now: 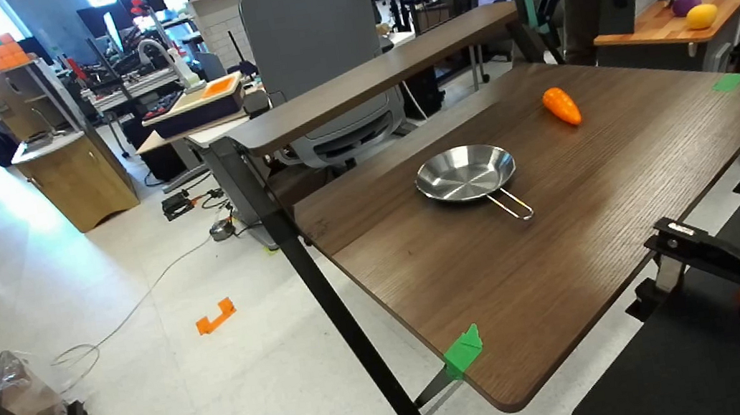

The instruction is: Put the carrot on the silver pan.

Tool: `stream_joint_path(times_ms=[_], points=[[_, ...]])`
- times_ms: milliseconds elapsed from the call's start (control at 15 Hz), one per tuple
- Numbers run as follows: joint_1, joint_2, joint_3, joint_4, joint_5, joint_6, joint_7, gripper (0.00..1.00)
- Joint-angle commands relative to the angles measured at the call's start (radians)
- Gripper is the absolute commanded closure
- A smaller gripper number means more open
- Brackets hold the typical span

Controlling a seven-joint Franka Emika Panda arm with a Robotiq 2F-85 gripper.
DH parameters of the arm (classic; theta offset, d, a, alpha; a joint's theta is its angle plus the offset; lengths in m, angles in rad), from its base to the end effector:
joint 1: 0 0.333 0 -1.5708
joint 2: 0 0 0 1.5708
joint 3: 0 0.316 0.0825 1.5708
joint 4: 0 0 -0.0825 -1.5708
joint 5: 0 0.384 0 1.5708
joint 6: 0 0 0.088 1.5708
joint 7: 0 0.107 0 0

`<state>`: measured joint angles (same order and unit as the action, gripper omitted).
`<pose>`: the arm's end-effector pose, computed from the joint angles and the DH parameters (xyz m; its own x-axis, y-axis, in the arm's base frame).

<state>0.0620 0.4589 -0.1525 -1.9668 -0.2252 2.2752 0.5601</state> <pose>0.5975 -0.0574 0.2290 0.8846 -0.4656 -0.0273 -0.4423 -0.8559 0.2680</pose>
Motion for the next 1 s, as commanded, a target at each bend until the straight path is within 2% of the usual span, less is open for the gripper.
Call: stream_joint_path(times_ms=[0,400,933], points=[[-0.007,0.057,-0.002,0.040,-0.001,0.037,-0.049,0.00],[-0.001,0.140,-0.028,0.120,-0.025,0.086,-0.083,0.00],[0.076,0.255,-0.082,0.223,-0.109,0.117,-0.002,0.00]])
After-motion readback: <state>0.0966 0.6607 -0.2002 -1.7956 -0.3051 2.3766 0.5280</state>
